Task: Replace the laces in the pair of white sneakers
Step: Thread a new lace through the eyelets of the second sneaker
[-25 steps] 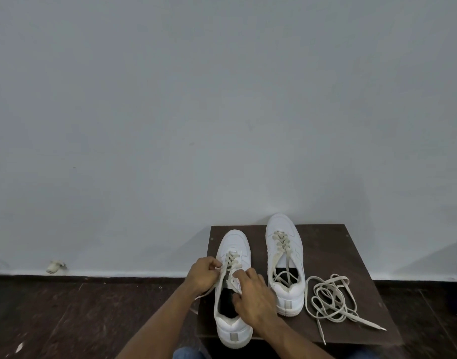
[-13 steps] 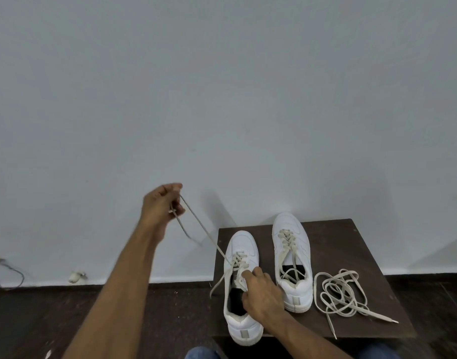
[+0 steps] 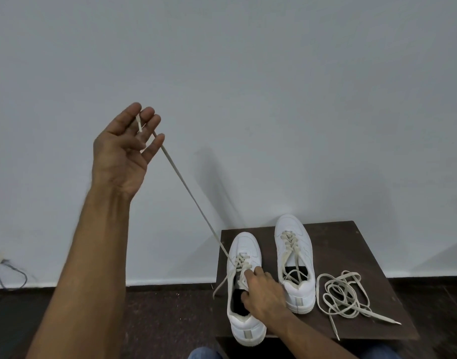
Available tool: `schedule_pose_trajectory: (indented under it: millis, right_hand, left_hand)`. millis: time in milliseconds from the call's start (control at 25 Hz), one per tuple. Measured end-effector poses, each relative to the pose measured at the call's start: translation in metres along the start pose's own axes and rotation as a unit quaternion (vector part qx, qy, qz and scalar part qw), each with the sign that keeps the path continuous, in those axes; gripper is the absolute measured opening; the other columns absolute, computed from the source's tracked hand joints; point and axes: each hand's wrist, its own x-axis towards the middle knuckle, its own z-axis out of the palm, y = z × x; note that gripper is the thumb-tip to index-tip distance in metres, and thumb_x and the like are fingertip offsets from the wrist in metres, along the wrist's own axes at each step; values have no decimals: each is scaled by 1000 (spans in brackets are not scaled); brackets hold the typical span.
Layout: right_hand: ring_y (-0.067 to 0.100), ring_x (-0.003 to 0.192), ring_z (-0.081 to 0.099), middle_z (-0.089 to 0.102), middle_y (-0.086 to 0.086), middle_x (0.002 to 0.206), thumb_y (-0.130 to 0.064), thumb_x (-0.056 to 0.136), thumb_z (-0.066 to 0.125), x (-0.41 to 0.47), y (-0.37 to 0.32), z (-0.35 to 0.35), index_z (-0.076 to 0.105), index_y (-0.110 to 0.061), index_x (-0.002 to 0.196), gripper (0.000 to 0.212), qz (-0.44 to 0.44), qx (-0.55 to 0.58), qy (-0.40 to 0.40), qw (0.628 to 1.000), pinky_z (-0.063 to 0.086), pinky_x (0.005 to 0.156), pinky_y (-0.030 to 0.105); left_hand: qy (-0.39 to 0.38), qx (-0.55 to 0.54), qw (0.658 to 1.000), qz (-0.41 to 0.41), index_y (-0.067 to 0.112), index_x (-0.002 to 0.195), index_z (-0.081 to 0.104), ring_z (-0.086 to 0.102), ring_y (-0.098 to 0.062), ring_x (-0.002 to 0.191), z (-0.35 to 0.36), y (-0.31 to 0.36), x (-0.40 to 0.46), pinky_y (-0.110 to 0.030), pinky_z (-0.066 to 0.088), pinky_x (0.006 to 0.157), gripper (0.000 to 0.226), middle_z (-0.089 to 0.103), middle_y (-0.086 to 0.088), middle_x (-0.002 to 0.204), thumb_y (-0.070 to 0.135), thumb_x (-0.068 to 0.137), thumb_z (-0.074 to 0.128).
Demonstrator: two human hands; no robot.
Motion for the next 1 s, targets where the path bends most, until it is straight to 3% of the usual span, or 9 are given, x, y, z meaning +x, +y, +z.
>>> schedule_pose_trajectory:
  millis: [80, 160, 320, 400, 560, 680, 760, 880, 1000]
  right_hand:
    - [28, 116, 50, 46, 6, 133, -40, 92, 52, 2, -1, 0, 41, -17, 134, 50, -6, -12, 0, 1000, 48, 87, 40]
    - [27, 112, 55, 51, 5, 130, -38, 94, 48, 3, -2, -1, 45, -16, 131, 42, -7, -10, 21, 1000, 49, 85, 39]
    - [25, 100, 63, 65, 2, 112, -26, 96, 40, 4, 4, -6, 56, -19, 116, 27, 53, 96, 62, 992, 50, 78, 35]
    - [25, 102, 63, 66, 2, 113, -20, 94, 41, 6, 13, -7, 57, -20, 119, 29, 99, 165, 58, 980, 49, 80, 33]
    - [24, 110, 59, 63, 2, 121, -13, 90, 39, 21, 24, -4, 55, -20, 128, 42, 125, 232, 3, 965, 47, 87, 33]
    - [24, 108, 60, 64, 3, 121, -12, 84, 40, 31, 27, 2, 58, -19, 124, 44, 158, 267, -9, 951, 48, 86, 33]
    - [24, 102, 62, 66, 3, 113, -10, 82, 41, 33, 28, 5, 61, -17, 117, 41, 166, 285, -7, 944, 49, 81, 32]
    - [24, 88, 64, 65, 0, 90, -6, 79, 41, 34, 29, 4, 63, -17, 97, 31, 171, 328, -2, 929, 55, 73, 36]
    - [25, 76, 63, 59, 2, 75, -2, 75, 37, 36, 29, 4, 57, -20, 76, 27, 187, 395, -2, 899, 59, 65, 41]
  left_hand:
    - [41, 114, 992, 35, 12, 99, 67, 71, -19, 89, 2, -23, 0, -33, 57, 81, 31, 72, 0, 84, -12, 88, 51]
    - [47, 248, 967, 37, 14, 80, 69, 67, -16, 70, -3, -62, -7, -31, 56, 68, 16, 70, 4, 67, 3, 90, 62]
    - [-44, 488, 870, -54, 20, 66, 63, 57, -13, 80, -25, -153, -40, -29, 41, 74, 35, 63, 0, 81, 29, 99, 53]
    - [-97, 501, 851, -126, 18, 68, 62, 61, -15, 74, -32, -190, -65, -27, 39, 73, 38, 64, -2, 74, 29, 101, 47]
    - [-158, 483, 829, -234, 18, 76, 70, 55, -12, 46, -36, -242, -103, -31, 51, 59, 26, 58, 3, 51, 16, 97, 55]
    - [-168, 503, 810, -249, 5, 75, 72, 50, -14, 53, -40, -262, -118, -43, 54, 68, 27, 58, -2, 58, 18, 95, 59]
    - [-202, 519, 791, -254, 4, 89, 74, 53, -15, 64, -42, -268, -123, -41, 54, 74, 24, 61, -3, 69, 11, 97, 52]
    - [-205, 510, 790, -271, 9, 107, 72, 60, -13, 62, -42, -267, -122, -23, 53, 65, 33, 68, -5, 78, -4, 92, 46]
    - [-154, 501, 808, -269, 15, 90, 67, 66, -14, 54, -38, -266, -122, -20, 53, 53, 22, 72, -5, 77, -2, 93, 52]
